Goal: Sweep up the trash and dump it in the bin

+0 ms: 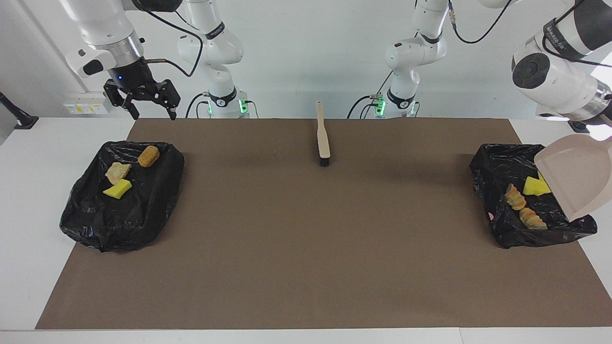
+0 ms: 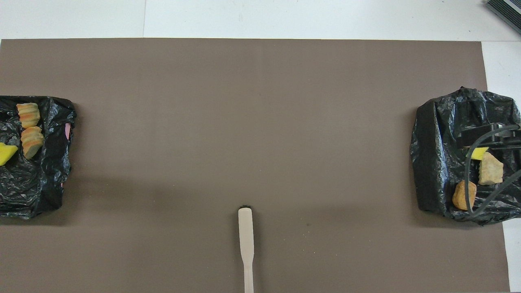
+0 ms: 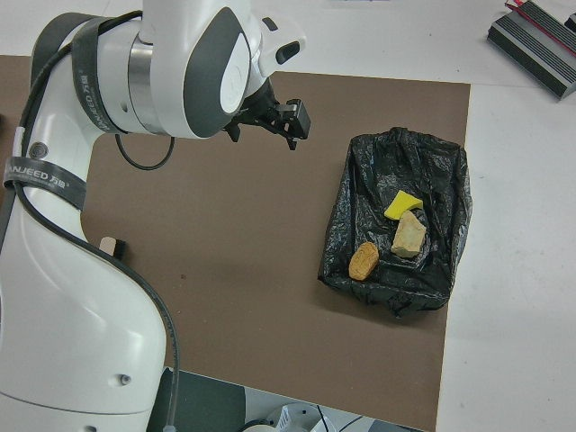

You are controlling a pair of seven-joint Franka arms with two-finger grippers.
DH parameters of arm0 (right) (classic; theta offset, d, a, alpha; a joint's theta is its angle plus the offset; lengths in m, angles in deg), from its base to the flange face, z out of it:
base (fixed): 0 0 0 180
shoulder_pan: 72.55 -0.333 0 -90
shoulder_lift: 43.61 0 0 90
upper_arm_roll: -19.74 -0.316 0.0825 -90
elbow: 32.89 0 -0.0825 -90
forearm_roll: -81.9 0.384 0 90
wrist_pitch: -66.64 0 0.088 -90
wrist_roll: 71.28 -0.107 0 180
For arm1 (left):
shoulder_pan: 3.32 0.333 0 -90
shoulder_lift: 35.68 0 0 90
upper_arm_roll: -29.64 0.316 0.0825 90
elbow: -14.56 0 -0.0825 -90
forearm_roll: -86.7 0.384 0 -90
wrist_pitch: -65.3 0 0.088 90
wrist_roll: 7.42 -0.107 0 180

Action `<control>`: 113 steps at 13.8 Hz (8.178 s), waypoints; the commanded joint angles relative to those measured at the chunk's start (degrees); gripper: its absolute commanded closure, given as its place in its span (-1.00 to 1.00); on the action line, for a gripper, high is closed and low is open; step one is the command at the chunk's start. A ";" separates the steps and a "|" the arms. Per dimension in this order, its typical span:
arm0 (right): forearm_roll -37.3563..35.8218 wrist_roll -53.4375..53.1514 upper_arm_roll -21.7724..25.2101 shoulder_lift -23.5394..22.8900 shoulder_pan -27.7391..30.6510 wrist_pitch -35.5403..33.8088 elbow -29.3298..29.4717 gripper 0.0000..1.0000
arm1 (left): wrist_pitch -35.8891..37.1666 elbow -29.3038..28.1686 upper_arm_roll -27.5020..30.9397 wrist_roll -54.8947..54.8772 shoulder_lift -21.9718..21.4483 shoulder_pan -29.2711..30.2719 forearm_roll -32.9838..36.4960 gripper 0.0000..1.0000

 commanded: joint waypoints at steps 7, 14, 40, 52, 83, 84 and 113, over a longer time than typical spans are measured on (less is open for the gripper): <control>0.07 1.40 -0.16 0.26 0.39 0.64 -0.49 -1.00 | 12.17 9.91 0.14 2.34 -1.49 0.00 -34.16 1.00; 0.07 1.40 -0.16 0.26 0.39 0.64 -0.49 -1.00 | 16.68 -1.23 -0.12 33.40 -8.35 -4.46 -50.71 1.00; 0.07 1.40 -0.16 0.26 0.30 0.64 -0.49 -1.00 | -22.87 -12.33 -0.12 100.01 10.28 -41.04 -71.29 1.00; 0.07 1.40 -0.16 0.26 0.39 0.64 -0.58 -1.00 | -25.95 -15.84 -0.12 104.31 10.54 -42.54 -71.37 1.00; 0.07 1.49 -0.16 0.26 0.39 0.64 -0.49 -1.00 | 6.55 -6.89 0.75 75.67 -5.28 -10.81 -67.70 -1.00; 0.07 1.41 -0.16 0.26 0.30 0.64 -0.58 -1.00 | 7.96 -5.74 0.75 74.27 -5.28 -10.20 -66.38 -1.00; 0.07 1.40 -0.16 0.26 0.39 0.64 -0.49 -1.00 | 20.98 4.56 1.99 73.90 -10.72 -10.19 -65.22 -1.00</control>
